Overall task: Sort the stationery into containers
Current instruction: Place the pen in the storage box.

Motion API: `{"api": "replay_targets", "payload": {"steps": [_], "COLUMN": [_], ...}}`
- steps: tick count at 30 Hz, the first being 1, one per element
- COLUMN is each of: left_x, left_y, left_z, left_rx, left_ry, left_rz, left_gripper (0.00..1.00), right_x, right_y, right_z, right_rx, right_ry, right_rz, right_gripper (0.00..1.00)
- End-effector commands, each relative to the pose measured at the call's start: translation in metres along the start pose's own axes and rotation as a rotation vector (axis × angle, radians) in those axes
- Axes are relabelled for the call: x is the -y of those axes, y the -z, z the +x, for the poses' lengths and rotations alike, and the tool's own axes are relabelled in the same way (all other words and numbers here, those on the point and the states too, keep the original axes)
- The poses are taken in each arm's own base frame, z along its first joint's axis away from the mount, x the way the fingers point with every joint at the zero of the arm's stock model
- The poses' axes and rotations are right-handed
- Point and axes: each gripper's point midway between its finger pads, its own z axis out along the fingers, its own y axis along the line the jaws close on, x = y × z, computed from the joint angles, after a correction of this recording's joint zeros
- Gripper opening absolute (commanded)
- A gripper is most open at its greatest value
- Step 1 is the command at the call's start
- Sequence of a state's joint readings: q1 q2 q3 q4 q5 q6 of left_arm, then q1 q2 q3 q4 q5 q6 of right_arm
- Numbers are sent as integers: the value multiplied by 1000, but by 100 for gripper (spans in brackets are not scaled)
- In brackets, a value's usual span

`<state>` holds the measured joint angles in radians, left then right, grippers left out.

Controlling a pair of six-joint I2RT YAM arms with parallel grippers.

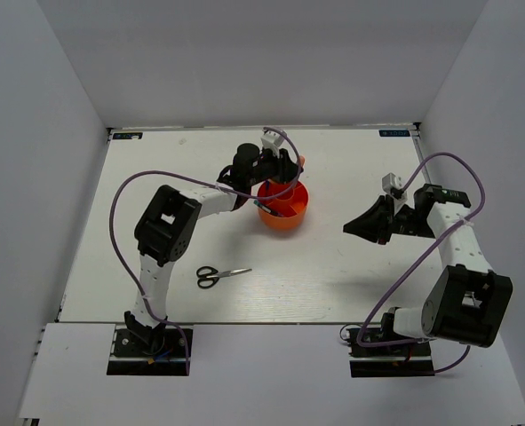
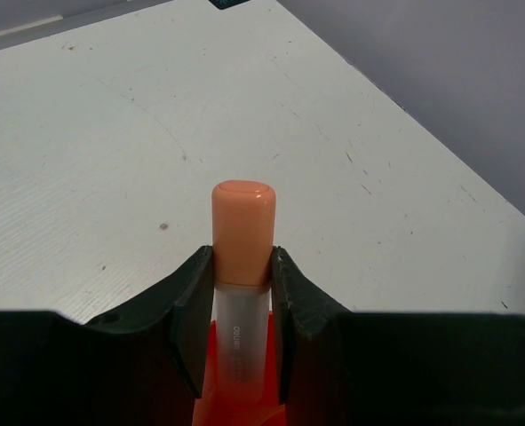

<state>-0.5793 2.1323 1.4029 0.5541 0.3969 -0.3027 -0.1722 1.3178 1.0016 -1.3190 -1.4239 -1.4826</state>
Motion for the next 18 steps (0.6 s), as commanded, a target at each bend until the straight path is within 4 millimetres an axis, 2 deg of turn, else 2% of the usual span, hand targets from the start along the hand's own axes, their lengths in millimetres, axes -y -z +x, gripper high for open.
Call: {"api": "replay_targets", "payload": {"steps": [1,6,18], "left_x": [15,19,24], "left_y": [13,18,24], "left_z": [-28,-35,-42], "left_rx": [23,33,43], "left_ry": [-34,-44,-56], "left_rz": [2,3,5], "left_gripper": [42,48,48], "right_x": [-20,-19,-20], "right_y": [1,2,3], "right_z": [-19,-20,-22], "right_rx": [45,53,58], "right_ry": [-102,-121,-114], "right_rz": [-5,-2,4], "right_gripper": [15,16,16]}}
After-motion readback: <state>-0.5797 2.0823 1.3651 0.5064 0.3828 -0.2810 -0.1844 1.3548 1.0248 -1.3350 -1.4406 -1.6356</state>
